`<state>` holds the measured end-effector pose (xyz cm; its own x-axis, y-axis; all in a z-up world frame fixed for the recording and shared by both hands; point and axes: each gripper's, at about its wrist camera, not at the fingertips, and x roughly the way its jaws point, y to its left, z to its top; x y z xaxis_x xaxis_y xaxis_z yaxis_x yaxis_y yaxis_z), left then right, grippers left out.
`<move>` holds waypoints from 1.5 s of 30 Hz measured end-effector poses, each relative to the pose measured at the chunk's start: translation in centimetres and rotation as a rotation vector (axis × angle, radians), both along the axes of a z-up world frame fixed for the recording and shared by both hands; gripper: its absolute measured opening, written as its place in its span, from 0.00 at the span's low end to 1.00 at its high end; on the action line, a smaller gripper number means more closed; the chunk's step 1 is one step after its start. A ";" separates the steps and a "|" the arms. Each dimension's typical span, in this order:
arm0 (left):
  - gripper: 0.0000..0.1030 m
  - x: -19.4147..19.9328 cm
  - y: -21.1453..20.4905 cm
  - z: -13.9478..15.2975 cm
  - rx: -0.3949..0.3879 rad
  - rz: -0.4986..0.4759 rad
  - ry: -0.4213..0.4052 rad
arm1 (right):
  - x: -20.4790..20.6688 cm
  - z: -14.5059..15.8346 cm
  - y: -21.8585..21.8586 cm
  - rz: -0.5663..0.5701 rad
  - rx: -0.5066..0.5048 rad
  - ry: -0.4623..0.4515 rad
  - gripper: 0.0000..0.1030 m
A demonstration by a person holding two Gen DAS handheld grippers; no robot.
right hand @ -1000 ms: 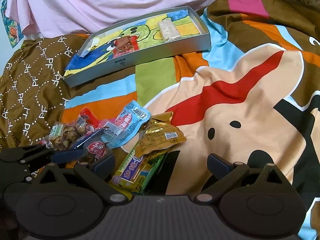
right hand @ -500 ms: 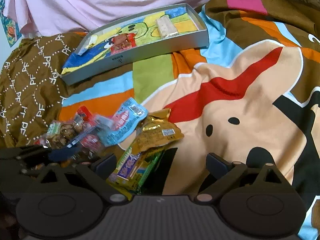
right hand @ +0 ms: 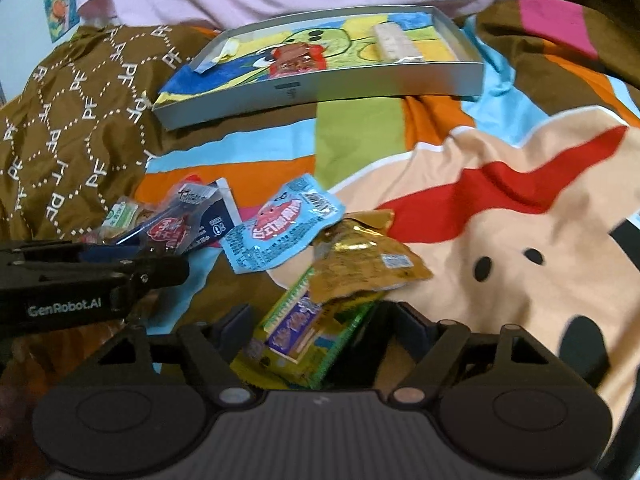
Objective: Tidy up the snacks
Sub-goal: 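Grasp the dark jerky pack with the left tool while the right tool grasps the yellow-green box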
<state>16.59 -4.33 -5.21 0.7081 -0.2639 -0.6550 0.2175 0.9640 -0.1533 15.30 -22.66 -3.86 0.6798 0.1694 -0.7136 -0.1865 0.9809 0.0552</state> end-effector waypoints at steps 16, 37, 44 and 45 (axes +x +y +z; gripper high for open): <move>0.45 0.1 0.4 0.0 -0.041 0.008 0.010 | -0.8 -0.4 1.3 0.030 -0.047 -0.010 0.55; 0.44 0.3 0.3 0.1 -0.072 0.031 0.025 | -3.0 -0.2 4.4 0.211 -0.214 -0.121 0.48; 0.44 0.0 0.3 1.3 -0.103 0.046 -0.010 | -4.7 -0.3 5.8 0.272 -0.362 -0.222 0.45; 0.44 0.0 0.3 1.6 -0.107 0.046 -0.018 | -4.9 -0.3 6.0 0.277 -0.378 -0.234 0.44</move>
